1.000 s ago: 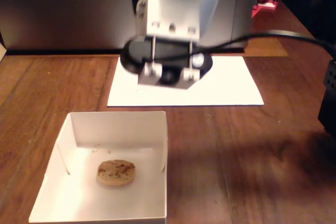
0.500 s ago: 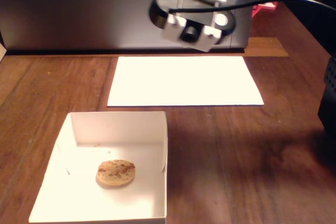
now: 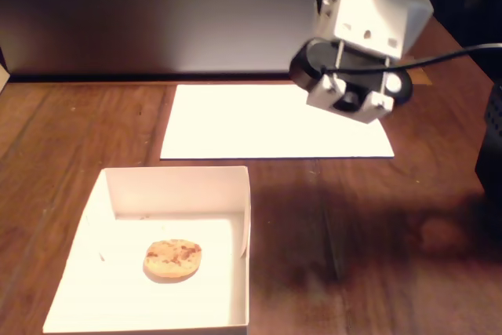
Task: Grasp a mini cookies block and put it in the white box.
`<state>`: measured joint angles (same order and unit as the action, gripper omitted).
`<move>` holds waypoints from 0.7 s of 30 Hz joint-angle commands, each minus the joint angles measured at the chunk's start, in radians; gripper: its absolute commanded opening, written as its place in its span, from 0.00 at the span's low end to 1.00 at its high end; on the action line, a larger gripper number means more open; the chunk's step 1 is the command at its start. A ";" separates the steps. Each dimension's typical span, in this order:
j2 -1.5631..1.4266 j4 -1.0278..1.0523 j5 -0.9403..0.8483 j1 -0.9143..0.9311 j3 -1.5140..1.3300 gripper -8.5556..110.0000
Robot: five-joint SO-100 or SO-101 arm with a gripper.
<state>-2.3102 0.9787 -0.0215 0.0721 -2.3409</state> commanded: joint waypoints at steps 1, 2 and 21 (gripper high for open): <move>-0.100 -0.044 0.015 -0.017 -0.035 0.07; -0.109 -0.051 0.021 -0.018 -0.055 0.07; -0.428 -0.175 0.064 0.009 -0.485 0.07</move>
<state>-2.6461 0.8299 0.0506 0.0798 -2.7995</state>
